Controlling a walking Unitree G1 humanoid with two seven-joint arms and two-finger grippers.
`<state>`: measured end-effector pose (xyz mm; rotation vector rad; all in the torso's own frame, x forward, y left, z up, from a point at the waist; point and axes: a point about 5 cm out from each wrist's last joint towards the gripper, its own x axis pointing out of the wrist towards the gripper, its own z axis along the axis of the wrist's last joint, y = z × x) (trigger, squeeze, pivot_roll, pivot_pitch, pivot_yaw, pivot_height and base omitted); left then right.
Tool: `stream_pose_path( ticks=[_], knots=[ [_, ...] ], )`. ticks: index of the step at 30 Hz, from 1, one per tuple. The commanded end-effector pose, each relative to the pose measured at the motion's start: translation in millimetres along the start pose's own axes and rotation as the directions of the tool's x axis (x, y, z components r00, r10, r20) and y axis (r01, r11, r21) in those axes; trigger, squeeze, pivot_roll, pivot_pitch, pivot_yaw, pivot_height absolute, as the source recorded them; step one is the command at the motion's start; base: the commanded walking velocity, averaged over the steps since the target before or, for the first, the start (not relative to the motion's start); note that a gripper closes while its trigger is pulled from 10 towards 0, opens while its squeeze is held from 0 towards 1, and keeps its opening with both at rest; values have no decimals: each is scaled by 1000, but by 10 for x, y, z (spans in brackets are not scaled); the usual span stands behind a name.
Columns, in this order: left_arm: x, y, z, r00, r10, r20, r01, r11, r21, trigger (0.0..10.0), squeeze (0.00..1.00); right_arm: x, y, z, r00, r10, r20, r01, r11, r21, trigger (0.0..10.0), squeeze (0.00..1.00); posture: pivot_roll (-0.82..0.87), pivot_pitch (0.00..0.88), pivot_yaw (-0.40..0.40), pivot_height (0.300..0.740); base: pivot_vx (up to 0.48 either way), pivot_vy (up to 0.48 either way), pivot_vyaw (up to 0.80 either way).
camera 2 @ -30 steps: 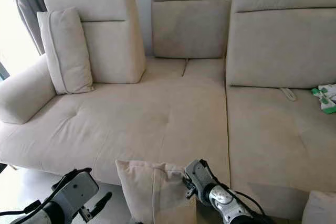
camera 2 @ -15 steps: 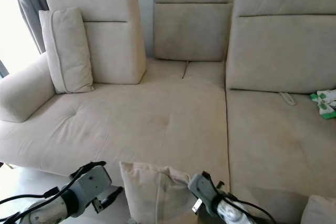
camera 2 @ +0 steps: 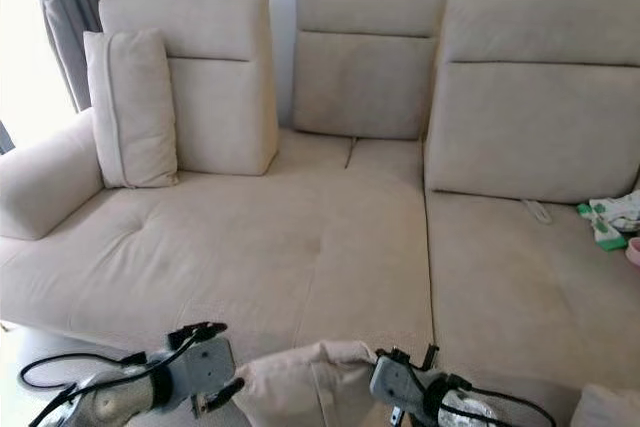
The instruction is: Move the pillow to the sofa from floor
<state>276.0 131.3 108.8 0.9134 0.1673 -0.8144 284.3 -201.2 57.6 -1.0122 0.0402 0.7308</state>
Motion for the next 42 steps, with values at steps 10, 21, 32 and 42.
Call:
stream_pose_path(
  ticks=[10,21,32,42],
  knots=[
    [-85,-252,-296,951,-287,-118,295,954,55,10000,0,34,-311,280,989,-106,107,117,988,-104,0,0,179,0,50,596,0,0,0],
    [6,-192,-278,964,-249,-99,255,966,53,10000,0,38,-334,471,975,-83,205,117,980,-160,0,0,178,0,51,596,0,0,0],
    [65,-227,-257,960,-260,-103,266,963,52,10000,0,48,-347,601,968,-73,238,119,976,-185,0,0,171,0,49,596,0,0,0],
    [8,-361,-435,915,-345,-208,353,935,2,10000,0,-6,-524,819,933,-193,303,257,949,-185,0,0,170,0,46,596,0,0,0]
  ],
)
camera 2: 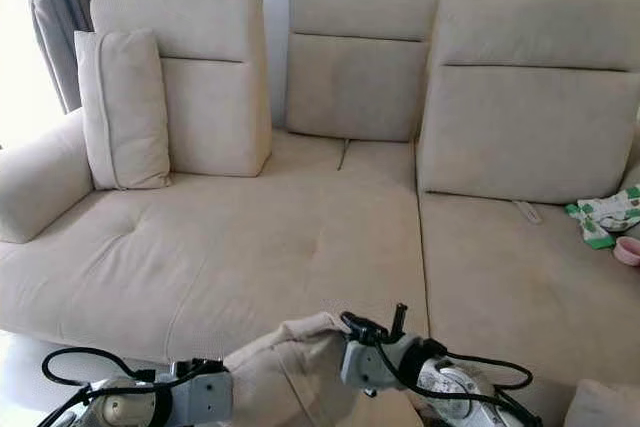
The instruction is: Move the pillow to the sofa from floor
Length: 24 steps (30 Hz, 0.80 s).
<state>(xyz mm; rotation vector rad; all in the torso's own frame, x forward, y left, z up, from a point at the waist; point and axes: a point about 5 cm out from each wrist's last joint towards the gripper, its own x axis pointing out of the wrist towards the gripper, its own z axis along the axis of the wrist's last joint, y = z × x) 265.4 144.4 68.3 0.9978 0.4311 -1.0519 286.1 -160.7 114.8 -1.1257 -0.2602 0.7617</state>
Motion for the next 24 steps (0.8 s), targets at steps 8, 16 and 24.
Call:
stream_pose_path(
  ticks=[8,16,24],
  knots=[
    [65,-19,-66,998,8,-69,-11,999,-44,10000,0,37,-222,250,980,-166,109,167,986,-8,0,0,166,0,46,596,0,0,0],
    [65,130,2,994,105,-37,-108,990,-91,0,0,20,-150,271,981,-165,102,165,986,7,0,0,166,0,42,596,0,0,0],
    [48,264,49,979,201,-37,-202,978,-45,0,0,9,-179,252,975,-205,83,202,978,48,10000,0,166,0,36,596,0,0,0]
  ],
)
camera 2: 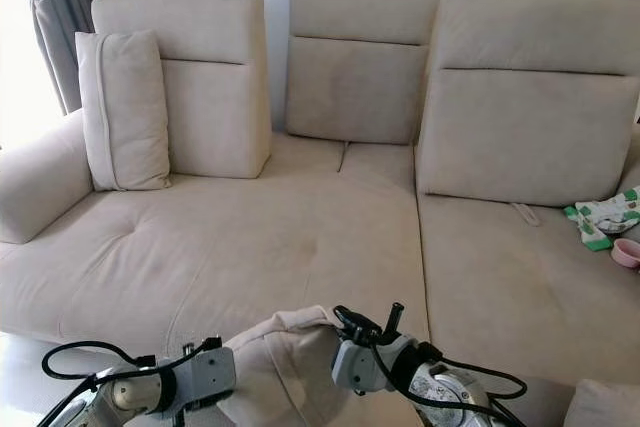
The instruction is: Move the pillow to the sofa from floor
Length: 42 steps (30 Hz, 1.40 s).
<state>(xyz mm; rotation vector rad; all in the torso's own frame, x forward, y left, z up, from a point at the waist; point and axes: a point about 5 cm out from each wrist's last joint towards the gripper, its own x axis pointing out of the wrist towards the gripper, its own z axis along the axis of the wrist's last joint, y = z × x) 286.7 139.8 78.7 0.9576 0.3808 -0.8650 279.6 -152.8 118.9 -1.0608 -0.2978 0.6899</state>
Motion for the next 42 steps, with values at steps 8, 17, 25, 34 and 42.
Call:
stream_pose_path(
  ticks=[8,17,25,34,42],
  knots=[
    [-32,333,196,975,224,5,-224,972,74,10000,0,40,-121,200,987,-136,87,132,990,51,10000,0,169,0,29,596,0,0,0],
    [-164,622,331,946,322,18,-321,934,156,10000,0,91,-148,268,982,-151,117,144,987,66,10000,0,175,0,26,606,0,0,0],
    [-165,625,307,942,336,4,-332,930,160,10000,0,93,-198,292,976,-177,127,168,983,81,10000,0,175,0,23,631,0,0,0],
    [-157,640,313,939,343,-2,-338,927,160,10000,0,99,-233,318,973,-185,135,175,981,84,10000,0,172,0,19,666,0,0,0],
    [-179,702,338,933,360,4,-356,919,171,10000,0,97,-251,323,972,-190,138,179,980,87,10000,0,170,0,15,696,0,0,0]
  ],
)
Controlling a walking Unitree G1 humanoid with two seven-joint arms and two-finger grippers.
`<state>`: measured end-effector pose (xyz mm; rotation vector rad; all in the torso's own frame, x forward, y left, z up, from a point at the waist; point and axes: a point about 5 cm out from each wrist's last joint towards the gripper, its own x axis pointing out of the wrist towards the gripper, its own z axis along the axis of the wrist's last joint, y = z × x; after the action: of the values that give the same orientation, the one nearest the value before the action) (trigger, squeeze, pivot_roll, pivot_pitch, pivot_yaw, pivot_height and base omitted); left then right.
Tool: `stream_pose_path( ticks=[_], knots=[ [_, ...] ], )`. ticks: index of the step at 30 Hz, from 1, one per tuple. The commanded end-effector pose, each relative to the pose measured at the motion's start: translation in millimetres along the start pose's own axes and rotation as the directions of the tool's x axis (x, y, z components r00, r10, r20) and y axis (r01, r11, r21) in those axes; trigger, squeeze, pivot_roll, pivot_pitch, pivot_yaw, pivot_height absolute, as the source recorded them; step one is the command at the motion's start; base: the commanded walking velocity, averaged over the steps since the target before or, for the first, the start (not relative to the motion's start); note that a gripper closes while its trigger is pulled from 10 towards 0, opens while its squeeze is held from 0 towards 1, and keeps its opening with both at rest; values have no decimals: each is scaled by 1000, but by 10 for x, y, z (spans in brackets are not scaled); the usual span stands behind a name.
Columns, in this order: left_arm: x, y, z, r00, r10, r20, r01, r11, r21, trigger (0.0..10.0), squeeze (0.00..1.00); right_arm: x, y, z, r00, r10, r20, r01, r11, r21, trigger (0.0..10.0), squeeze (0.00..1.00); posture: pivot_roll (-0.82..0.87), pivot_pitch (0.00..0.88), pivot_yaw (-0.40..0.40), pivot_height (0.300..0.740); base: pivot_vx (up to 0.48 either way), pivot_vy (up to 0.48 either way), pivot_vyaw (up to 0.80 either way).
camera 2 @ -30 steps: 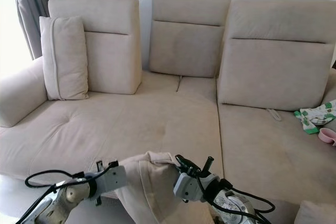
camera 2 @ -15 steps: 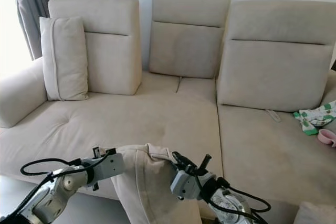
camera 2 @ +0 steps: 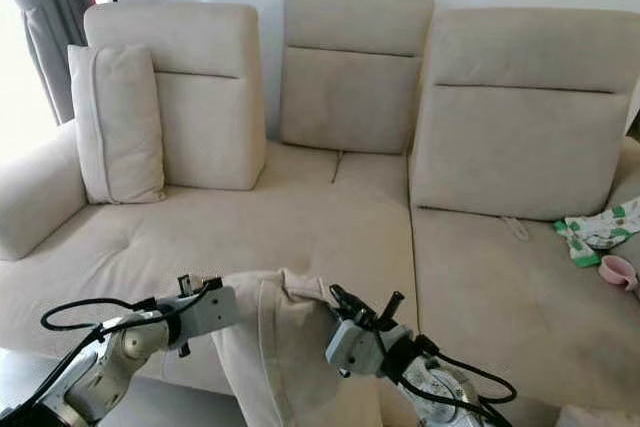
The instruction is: Move the pillow to the sofa from floor
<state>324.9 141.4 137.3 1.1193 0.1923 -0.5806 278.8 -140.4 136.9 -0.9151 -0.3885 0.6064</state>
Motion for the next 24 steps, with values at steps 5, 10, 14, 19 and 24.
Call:
stream_pose_path(
  ticks=[5,10,14,19,24],
  knots=[
    [-8,134,48,998,61,10,-61,997,42,10000,0,81,-144,173,995,-43,91,45,999,-20,10000,0,167,0,12,716,0,0,0],
    [-1,149,64,997,74,14,-75,996,41,10000,0,83,-168,179,995,-44,94,47,999,-24,10000,0,165,0,6,736,0,0,0],
    [7,171,83,996,89,26,-90,996,23,10000,0,84,-187,185,994,-48,96,51,998,-26,10000,0,164,0,4,740,0,0,0],
    [27,165,138,994,89,60,-86,995,-50,10000,0,82,-206,189,994,-63,93,65,998,-17,10000,0,159,0,5,740,0,0,0],
    [33,148,218,992,71,102,-64,995,-77,10000,0,63,-184,191,994,-78,83,76,997,28,10000,0,156,0,6,740,0,0,0]
  ],
)
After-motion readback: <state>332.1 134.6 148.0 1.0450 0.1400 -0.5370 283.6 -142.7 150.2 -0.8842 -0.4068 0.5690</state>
